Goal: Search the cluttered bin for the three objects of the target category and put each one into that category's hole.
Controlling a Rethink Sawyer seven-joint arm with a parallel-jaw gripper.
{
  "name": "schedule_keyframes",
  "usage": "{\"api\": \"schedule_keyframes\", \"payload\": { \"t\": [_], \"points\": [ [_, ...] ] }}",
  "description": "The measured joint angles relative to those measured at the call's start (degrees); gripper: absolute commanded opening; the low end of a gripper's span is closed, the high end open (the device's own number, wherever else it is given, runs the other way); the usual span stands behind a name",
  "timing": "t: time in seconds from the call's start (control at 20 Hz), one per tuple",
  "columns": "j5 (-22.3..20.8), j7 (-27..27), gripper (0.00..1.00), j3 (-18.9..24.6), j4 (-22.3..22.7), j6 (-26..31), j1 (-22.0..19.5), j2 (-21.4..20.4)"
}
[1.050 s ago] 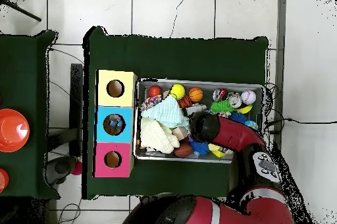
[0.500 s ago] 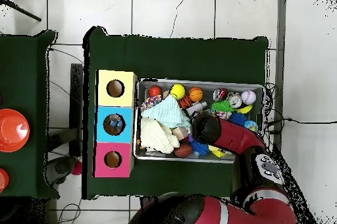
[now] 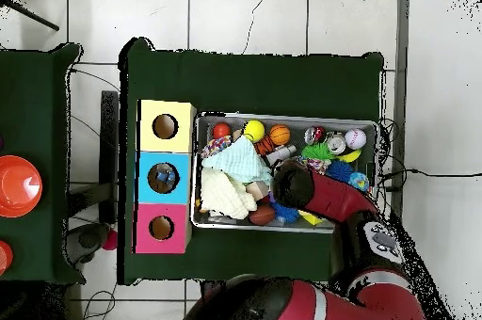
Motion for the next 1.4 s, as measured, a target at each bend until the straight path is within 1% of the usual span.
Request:
{"api": "schedule_keyframes", "payload": {
  "t": [0.3, 0.6, 0.75, 1.2, 1.4],
  "points": [
    [0.0, 0.0, 1.0, -0.08, 0.0, -0.13, 0.07, 0.06],
    [0.01, 0.0, 1.0, -1.07, -0.02, -1.16, 0.92, 0.36],
    [-0.06, 0.0, 1.0, -2.73, -0.58, -2.15, 2.57, 1.11],
    [-2.23, 0.0, 1.0, -7.39, -3.2, -4.36, 7.15, 3.6],
    [-2.44, 0.01, 1.0, -8.17, -3.72, -4.89, 7.7, 4.11]
  ]
}}
